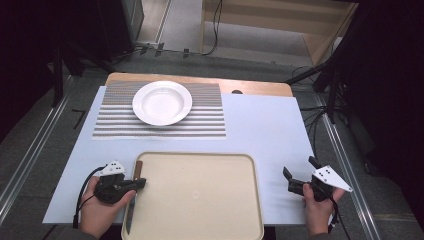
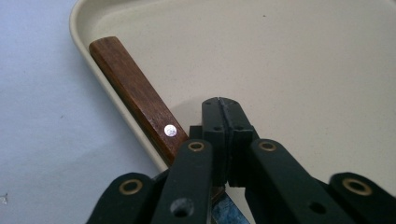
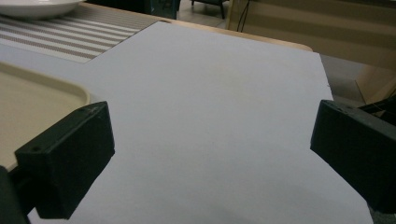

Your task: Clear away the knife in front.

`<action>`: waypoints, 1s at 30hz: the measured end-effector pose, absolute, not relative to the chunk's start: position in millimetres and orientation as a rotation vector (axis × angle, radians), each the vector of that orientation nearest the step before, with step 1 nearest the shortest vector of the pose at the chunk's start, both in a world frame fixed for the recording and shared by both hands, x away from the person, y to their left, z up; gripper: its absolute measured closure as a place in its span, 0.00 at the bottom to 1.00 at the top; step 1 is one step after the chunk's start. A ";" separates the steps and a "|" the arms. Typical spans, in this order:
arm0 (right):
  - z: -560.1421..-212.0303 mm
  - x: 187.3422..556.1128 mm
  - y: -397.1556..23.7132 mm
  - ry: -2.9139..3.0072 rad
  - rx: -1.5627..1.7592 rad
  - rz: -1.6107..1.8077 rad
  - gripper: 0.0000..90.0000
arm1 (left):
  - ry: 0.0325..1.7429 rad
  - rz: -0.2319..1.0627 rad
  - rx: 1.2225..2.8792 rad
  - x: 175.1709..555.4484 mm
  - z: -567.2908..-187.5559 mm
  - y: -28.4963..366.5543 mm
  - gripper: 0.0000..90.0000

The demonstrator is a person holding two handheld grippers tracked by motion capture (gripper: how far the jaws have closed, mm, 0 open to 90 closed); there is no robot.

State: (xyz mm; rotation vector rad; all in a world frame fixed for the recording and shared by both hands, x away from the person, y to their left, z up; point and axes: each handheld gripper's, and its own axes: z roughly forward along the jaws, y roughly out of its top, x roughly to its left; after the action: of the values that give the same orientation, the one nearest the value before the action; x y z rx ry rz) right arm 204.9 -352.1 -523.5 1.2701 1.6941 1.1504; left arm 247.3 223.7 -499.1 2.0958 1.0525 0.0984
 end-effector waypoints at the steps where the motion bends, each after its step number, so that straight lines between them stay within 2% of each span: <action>1: -523.5 204.9 -352.1 1.694 1.270 1.150 0.00 | 1.050 0.102 2.086 246.9 -498.8 223.8 0.94; 4: -523.5 205.0 -351.9 1.697 1.273 1.150 0.00 | 1.023 0.106 2.059 244.9 -496.2 224.7 0.88; 12: -523.5 205.2 -351.5 1.699 1.273 1.150 0.00 | 0.948 0.175 1.964 238.7 -486.5 227.7 0.58; 14: -523.5 205.2 -351.5 1.699 1.274 1.150 0.00 | 0.937 0.190 1.942 237.7 -484.1 229.2 0.55; 20: -523.4 205.2 -351.4 1.699 1.275 1.148 0.00 | 0.925 0.213 1.894 236.2 -480.9 233.9 0.28; 21: -523.4 205.2 -351.4 1.699 1.275 1.148 0.00 | 0.918 0.209 1.885 235.9 -480.2 234.7 0.28; 24: -523.5 205.3 -351.5 1.700 1.273 1.147 0.00 | 0.895 0.211 1.867 235.2 -478.6 238.0 0.15; 27: -523.5 205.2 -351.5 1.700 1.273 1.149 0.00 | 0.889 0.219 1.852 234.8 -477.5 241.4 0.10; 29: -523.5 205.2 -351.5 1.699 1.274 1.149 0.00 | 0.882 0.226 1.849 234.7 -476.7 244.6 0.01; 30: -523.5 205.2 -351.5 1.699 1.274 1.149 0.00 | 0.883 0.232 1.844 234.5 -476.5 245.5 0.00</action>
State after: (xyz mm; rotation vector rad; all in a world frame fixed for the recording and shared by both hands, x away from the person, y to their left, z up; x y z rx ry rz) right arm 205.2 -351.5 -523.5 1.2737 1.6989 1.1493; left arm 234.5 245.5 -476.5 1.8443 0.8834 0.2321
